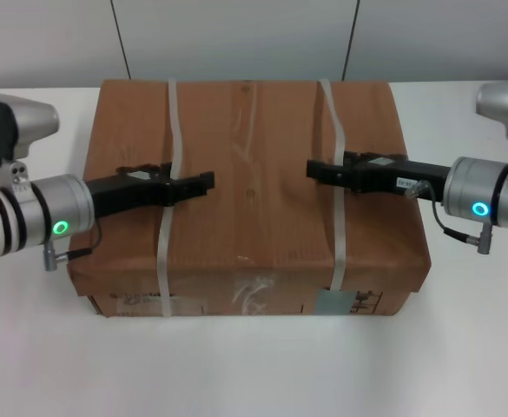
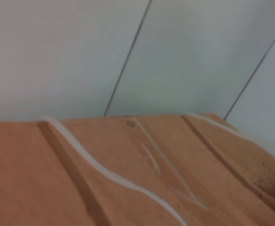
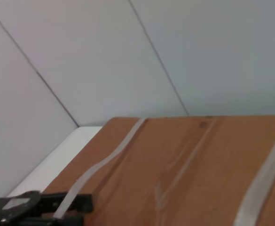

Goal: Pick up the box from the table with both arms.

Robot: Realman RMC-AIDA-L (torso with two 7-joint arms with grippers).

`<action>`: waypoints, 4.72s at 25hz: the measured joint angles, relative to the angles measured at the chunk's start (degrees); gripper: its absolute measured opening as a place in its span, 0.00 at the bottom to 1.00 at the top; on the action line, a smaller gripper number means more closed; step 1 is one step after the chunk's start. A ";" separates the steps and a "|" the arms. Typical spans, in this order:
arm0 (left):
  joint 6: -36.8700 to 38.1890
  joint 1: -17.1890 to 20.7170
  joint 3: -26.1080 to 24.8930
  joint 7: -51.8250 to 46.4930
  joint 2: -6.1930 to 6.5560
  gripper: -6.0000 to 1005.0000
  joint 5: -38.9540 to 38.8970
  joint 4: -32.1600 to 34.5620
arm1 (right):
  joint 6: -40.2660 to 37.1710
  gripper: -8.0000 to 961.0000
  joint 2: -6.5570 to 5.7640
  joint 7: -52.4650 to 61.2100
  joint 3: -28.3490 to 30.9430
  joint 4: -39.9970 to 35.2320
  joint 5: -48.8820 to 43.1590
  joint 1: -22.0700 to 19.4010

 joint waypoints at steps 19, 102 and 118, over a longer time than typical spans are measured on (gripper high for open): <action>0.51 -2.90 0.01 -0.76 -0.01 0.77 1.68 1.98 | -0.66 0.90 0.10 -0.35 -1.48 0.42 0.27 0.90; 11.47 -1.10 0.03 4.02 0.25 0.10 0.39 -0.78 | -3.34 0.03 0.29 -12.87 -4.20 2.22 7.21 0.78; 24.02 0.42 -0.04 9.56 0.31 0.10 -0.26 -4.79 | -11.26 0.03 0.10 -17.55 -4.23 -1.36 14.15 -4.25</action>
